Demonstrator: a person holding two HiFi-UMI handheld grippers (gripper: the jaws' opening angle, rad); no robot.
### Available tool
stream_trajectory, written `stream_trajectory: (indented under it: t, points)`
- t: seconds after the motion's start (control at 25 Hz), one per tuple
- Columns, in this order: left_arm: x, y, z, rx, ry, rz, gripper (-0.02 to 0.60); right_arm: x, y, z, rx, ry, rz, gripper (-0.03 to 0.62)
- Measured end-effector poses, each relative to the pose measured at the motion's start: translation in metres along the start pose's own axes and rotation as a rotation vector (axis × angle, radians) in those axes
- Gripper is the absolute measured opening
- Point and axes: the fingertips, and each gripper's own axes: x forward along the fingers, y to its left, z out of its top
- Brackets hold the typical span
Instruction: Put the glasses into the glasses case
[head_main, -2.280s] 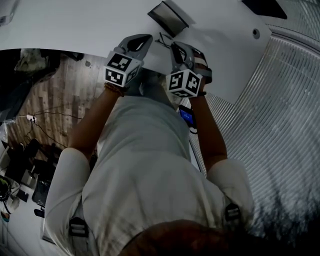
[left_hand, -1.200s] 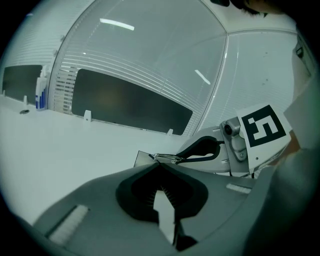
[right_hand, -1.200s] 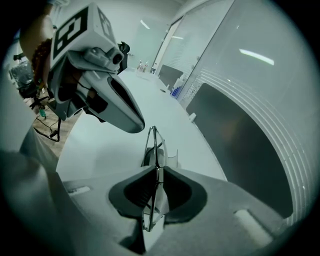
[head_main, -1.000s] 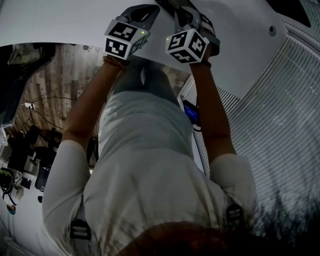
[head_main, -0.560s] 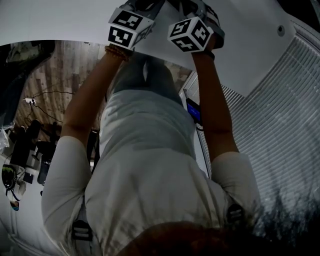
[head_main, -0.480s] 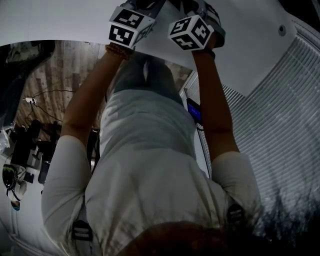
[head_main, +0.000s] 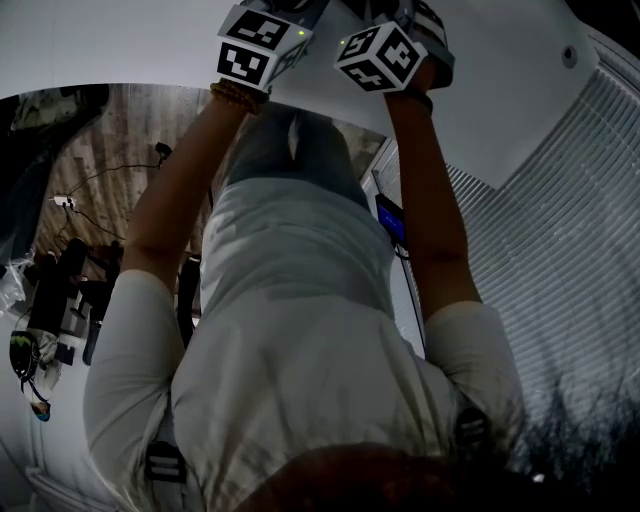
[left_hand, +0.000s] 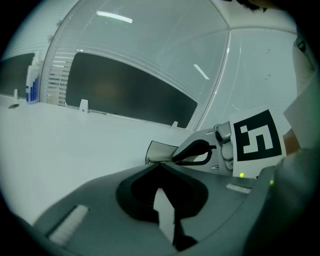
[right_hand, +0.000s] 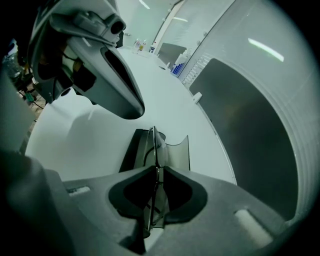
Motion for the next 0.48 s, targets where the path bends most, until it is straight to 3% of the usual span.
stream_trajectory:
  t: [0.48]
  points:
    - [-0.0024,0.0087,-0.0041,0.006,-0.019,0.014,0.0,-0.0008,0.001,0.0021,0.017,-0.007,-0.002,0.072]
